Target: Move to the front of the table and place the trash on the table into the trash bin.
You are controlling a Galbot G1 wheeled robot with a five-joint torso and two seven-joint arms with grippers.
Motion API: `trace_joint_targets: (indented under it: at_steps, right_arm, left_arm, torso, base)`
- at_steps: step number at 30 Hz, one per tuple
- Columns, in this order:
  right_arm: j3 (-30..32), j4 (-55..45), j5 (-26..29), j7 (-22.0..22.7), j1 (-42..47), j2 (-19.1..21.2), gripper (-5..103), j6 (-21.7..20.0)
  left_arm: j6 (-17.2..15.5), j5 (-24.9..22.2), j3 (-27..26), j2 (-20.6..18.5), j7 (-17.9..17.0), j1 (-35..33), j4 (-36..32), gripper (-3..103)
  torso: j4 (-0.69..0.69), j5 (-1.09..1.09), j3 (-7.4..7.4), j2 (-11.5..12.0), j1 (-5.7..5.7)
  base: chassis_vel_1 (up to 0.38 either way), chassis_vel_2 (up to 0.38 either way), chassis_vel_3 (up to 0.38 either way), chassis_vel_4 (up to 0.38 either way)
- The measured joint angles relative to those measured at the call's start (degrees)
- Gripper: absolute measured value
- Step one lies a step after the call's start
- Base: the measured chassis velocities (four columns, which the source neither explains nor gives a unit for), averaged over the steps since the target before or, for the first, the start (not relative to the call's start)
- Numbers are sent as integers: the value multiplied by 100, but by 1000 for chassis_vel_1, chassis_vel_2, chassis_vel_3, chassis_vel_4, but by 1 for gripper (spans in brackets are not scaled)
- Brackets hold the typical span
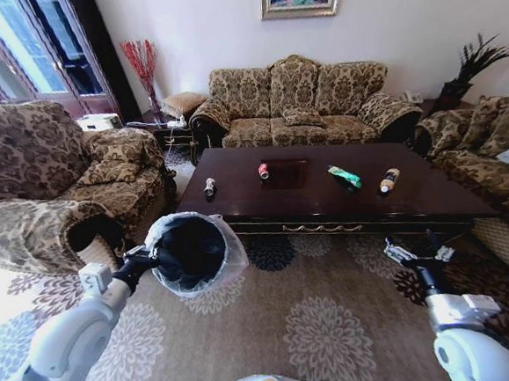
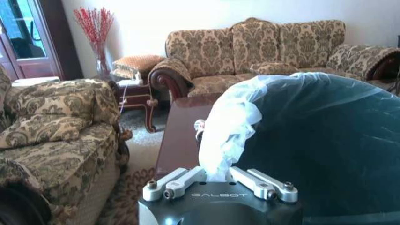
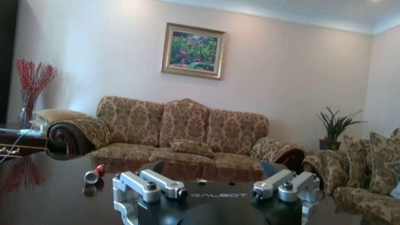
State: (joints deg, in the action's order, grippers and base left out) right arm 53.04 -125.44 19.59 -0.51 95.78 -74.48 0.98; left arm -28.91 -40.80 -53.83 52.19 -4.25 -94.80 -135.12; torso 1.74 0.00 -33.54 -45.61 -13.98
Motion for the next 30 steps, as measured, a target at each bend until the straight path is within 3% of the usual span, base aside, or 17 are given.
trace_joint_targets:
  at_steps: [30]
  right_arm:
    - [-10,-71,12,38,-28,16,100,-52]
  left_arm:
    - [-37,-105,-124,86,14,-14,-89,2]
  torso:
    - [0,0,-429,-775,-345]
  base:
    - [0,0,0,0]
